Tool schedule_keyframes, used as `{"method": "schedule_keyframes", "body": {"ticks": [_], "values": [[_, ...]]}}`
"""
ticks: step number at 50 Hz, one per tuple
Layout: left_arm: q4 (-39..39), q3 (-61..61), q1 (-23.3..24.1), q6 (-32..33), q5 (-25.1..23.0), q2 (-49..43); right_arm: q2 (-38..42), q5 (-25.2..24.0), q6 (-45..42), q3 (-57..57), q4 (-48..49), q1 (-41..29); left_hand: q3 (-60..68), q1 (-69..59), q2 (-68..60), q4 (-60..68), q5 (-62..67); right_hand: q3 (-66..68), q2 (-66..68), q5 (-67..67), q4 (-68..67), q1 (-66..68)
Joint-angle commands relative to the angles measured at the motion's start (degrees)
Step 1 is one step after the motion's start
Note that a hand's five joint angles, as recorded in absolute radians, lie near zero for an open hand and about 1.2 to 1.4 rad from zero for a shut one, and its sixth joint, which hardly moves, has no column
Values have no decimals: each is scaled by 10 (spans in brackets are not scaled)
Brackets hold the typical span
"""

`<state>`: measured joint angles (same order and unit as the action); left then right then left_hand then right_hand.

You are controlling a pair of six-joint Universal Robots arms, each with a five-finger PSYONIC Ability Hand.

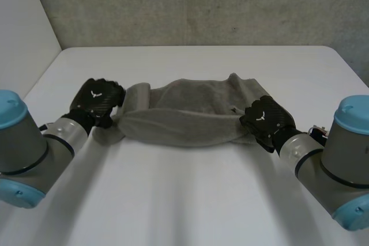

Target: Fold the towel.

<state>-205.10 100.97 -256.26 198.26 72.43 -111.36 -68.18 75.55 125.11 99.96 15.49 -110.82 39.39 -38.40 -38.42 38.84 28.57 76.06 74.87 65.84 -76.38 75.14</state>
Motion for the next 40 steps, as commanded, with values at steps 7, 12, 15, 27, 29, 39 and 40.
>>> {"method": "schedule_keyframes", "body": {"ticks": [7, 12, 15, 27, 29, 39, 40], "values": [[28, -10, -2, -4, 0, 69, -18, -2, 4, 61, 18, 17, -194, 184, 184, -189, -186, 39, 51, 42, -36, 49], [30, -24, -1, -3, 0, 48, -19, 0, 4, 73, 42, 21, -186, 176, 176, -180, -178, 39, 51, 42, -36, 49], [33, -33, 0, -2, 0, 6, -19, 0, 4, 76, 44, 21, -186, 176, 176, -180, -178, 39, 51, 42, -36, 49], [115, -189, 8, 2, 6, -154, -18, -2, 4, 97, 59, 20, -147, 137, 137, -142, -139, 39, 51, 42, -36, 49], [140, -210, 8, 1, 7, -169, -17, -2, 4, 100, 60, 20, -147, 137, 137, -142, -139, 39, 51, 42, -36, 49], [202, -236, 12, 3, 8, -195, -17, -2, 4, 103, 72, 20, -137, 127, 127, -132, -129, 39, 51, 42, -36, 49], [202, -236, 12, 3, 8, -195, -17, -2, 4, 103, 72, 20, -137, 127, 127, -131, -129, 39, 51, 42, -36, 49]]}}
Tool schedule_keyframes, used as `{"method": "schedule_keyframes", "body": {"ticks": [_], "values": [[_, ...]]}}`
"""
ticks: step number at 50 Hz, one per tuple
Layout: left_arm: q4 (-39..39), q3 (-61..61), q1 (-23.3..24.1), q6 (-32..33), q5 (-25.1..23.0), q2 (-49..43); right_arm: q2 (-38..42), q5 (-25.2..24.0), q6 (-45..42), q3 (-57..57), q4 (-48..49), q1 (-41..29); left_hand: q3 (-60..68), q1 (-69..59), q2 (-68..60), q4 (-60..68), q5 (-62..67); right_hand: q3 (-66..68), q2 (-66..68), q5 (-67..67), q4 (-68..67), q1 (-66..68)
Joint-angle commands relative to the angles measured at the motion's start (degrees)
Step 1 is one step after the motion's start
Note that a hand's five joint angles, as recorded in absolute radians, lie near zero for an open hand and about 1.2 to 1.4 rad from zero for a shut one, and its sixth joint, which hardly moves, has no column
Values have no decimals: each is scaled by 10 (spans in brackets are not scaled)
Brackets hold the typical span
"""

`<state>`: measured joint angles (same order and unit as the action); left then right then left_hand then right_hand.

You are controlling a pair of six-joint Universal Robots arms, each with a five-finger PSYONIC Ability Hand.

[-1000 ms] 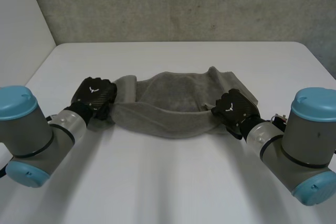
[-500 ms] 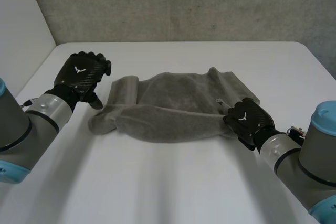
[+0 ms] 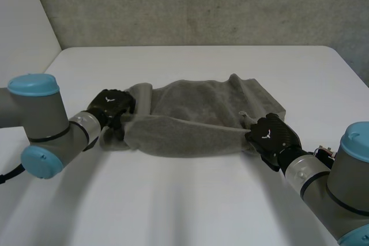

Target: Fold the towel.

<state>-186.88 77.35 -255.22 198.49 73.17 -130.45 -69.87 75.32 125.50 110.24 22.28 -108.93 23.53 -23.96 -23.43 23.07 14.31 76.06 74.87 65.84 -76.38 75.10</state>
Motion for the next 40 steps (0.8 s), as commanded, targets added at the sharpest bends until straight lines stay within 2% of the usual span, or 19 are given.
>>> {"method": "schedule_keyframes", "body": {"ticks": [1, 5, 7, 10, 16, 17, 18, 20, 21, 22, 23, 25, 31, 40], "values": [[25, 8, 2, 1, 0, 2, 1, 0, 0, 1, 4, 2, 40, -36, -41, 45, 32, 39, 51, 42, -36, 49], [47, 37, 2, 1, -4, 27, 1, 0, -1, 0, 7, 3, 84, -80, -85, 88, 76, 39, 51, 42, -36, 49], [61, 68, 2, 1, -8, 55, 1, 0, -1, 1, 8, 3, 178, -173, -179, 182, 170, 39, 51, 42, -36, 49], [64, 94, 1, 1, -8, 70, 3, 0, -3, 0, 12, 3, 243, -239, -244, 248, 236, 39, 51, 42, -36, 49], [64, 133, -5, 1, -8, 106, 1, 3, -2, 0, 13, 3, 269, -265, -270, 273, 261, 15, 27, 17, -12, 25], [64, 144, -7, 1, -8, 119, 0, 4, -1, 1, 14, 3, 266, -261, -267, 270, 258, -60, -48, -58, 63, -51], [64, 153, -8, 1, -8, 133, 0, 4, -1, 1, 14, 3, 262, -258, -263, 267, 254, -61, -49, -59, 64, -51], [64, 162, -8, 1, -9, 147, 0, 7, 2, 2, 14, 3, 261, -256, -261, 265, 253, -330, -318, -328, 333, -321], [63, 171, -7, 1, -9, 158, 0, 7, 2, 2, 14, 3, 256, -251, -256, 260, 248, -332, -320, -330, 335, -322], [63, 171, -7, 1, -9, 158, -1, 8, 4, 2, 14, 2, 255, -251, -256, 260, 248, -442, -430, -439, 445, -432], [63, 179, -6, 1, -9, 170, -1, 8, 4, 2, 14, 2, 245, -241, -246, 250, 238, -443, -431, -441, 446, -433], [63, 185, -6, 1, -9, 181, -3, 9, 23, 0, 12, 1, 232, -228, -233, 237, 224, -661, -649, -658, 664, -651], [63, 207, -5, 1, -10, 223, -22, 7, 68, -2, 11, 3, 203, -199, -204, 208, 196, -661, -649, -658, 664, -651], [42, 170, -4, -4, -9, 216, -57, -2, 184, -8, 13, 28, 161, -157, -162, 166, 153, -661, -649, -658, 664, -651]]}}
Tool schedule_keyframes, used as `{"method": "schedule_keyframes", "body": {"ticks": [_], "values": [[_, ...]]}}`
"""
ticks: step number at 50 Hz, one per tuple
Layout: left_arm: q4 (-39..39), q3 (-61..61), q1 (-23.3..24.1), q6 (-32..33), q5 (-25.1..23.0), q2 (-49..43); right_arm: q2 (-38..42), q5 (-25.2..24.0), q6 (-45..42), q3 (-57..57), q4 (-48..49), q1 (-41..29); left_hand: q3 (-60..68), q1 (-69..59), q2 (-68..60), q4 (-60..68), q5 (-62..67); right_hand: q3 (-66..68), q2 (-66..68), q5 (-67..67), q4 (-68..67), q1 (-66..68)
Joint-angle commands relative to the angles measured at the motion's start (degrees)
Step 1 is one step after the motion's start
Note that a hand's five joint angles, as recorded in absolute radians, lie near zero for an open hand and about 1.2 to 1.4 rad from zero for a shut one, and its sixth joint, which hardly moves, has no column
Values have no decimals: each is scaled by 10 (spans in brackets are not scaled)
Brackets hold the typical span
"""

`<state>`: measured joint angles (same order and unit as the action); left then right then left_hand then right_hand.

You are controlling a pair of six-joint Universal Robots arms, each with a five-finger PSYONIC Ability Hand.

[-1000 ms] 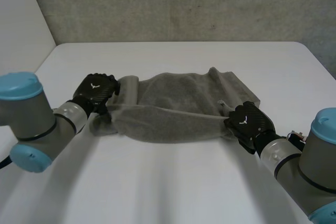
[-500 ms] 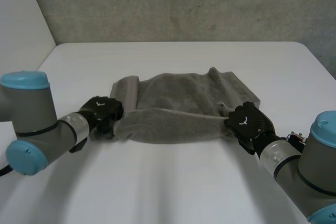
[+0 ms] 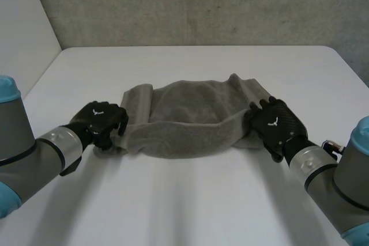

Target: Fold the towel.

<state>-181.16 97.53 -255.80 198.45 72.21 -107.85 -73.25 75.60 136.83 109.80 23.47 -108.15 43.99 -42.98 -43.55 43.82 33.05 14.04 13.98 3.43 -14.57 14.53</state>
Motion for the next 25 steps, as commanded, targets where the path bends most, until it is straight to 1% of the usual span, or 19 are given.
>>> {"method": "schedule_keyframes", "body": {"ticks": [1, 5, 9, 11, 12, 13, 14, 15, 16, 17, 18, 20, 25], "values": [[-25, -47, 3, -5, 2, -15, -28, -4, 84, -4, 1, 26, -75, 65, 71, -73, -66, -40, -40, -34, 46, -45], [-61, -97, 9, -8, 5, -56, -28, -5, 95, -5, 1, 31, -87, 77, 83, -85, -78, -40, -40, -34, 46, -45], [-73, -134, 13, -5, 9, -87, -28, -5, 94, -6, 1, 32, -87, 77, 83, -85, -78, -40, -40, -34, 46, -45], [-71, -176, 21, -3, 11, -131, -28, -5, 93, -6, 1, 35, -89, 79, 84, -87, -79, -40, -40, -34, 46, -45], [-71, -176, 22, -3, 11, -131, -28, -5, 93, -6, 1, 35, -89, 79, 84, -87, -79, -40, -40, -34, 46, -45], [-66, -197, 23, -2, 10, -152, -28, -5, 93, -6, 1, 35, -87, 77, 83, -85, -78, -40, -40, -34, 46, -45], [-66, -197, 23, -2, 10, -152, -28, -6, 93, -5, 1, 35, -87, 77, 83, -85, -78, -40, -40, -34, 46, -45], [-49, -215, 24, 0, 11, -174, -28, -6, 93, -5, 1, 35, -87, 77, 83, -85, -78, -40, -40, -34, 46, -45], [-49, -215, 24, 0, 11, -174, -28, -6, 93, -5, 1, 35, -87, 77, 83, -85, -78, -40, -40, -34, 46, -45], [-26, -230, 24, 1, 11, -191, -28, -6, 93, -6, 1, 35, -87, 77, 83, -85, -78, -40, -40, -34, 46, -45], [-25, -230, 24, 1, 11, -192, -28, -6, 93, -6, 1, 35, -87, 77, 83, -85, -78, -40, -40, -34, 46, -45], [15, -248, 24, 2, 12, -213, -28, -6, 93, -5, 1, 34, -87, 77, 83, -85, -78, -40, -40, -34, 46, -45], [34, -258, 24, 3, 12, -231, -28, -6, 93, -6, 1, 35, -87, 77, 83, -85, -78, -40, -40, -34, 46, -45]]}}
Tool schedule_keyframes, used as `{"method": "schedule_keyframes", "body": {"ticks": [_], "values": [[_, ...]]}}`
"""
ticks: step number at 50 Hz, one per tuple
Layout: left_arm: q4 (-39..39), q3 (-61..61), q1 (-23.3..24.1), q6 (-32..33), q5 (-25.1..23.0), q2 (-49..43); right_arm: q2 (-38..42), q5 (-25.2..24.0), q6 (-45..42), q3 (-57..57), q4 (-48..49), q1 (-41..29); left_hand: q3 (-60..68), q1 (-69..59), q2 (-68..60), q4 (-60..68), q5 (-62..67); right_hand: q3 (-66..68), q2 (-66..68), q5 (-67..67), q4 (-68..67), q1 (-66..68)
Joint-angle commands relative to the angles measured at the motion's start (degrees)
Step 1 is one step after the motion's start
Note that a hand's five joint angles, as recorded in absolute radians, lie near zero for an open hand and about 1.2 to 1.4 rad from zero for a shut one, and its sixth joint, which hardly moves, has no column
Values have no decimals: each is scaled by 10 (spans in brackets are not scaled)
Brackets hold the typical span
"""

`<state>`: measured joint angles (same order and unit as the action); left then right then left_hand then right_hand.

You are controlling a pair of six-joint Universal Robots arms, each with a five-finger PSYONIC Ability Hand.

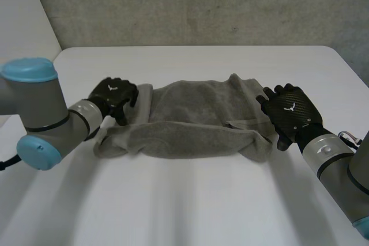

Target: Fold the towel.

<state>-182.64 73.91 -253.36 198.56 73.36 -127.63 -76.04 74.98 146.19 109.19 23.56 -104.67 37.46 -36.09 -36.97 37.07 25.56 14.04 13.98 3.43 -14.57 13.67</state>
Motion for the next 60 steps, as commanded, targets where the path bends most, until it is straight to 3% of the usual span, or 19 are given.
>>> {"method": "schedule_keyframes", "body": {"ticks": [1, 31, 48, 60], "values": [[50, -21, 0, 2, 0, -35, 0, 0, 0, 0, 0, 0, -22, 8, 17, -18, -3, -40, -40, -34, 46, -37], [50, 15, 1, 2, 3, -37, 1, -1, -2, 1, -2, -3, -35, 22, 30, -31, -16, -40, -40, -34, 46, -37], [45, 4, 0, 38, 58, -31, 4, -1, -4, 2, -2, -8, -106, 92, 101, -102, -87, -40, -40, -34, 46, -37], [47, 12, 0, 38, 68, -39, 5, -1, -5, 1, -2, -8, -94, 80, 89, -90, -75, -40, -40, -34, 46, -37]]}}
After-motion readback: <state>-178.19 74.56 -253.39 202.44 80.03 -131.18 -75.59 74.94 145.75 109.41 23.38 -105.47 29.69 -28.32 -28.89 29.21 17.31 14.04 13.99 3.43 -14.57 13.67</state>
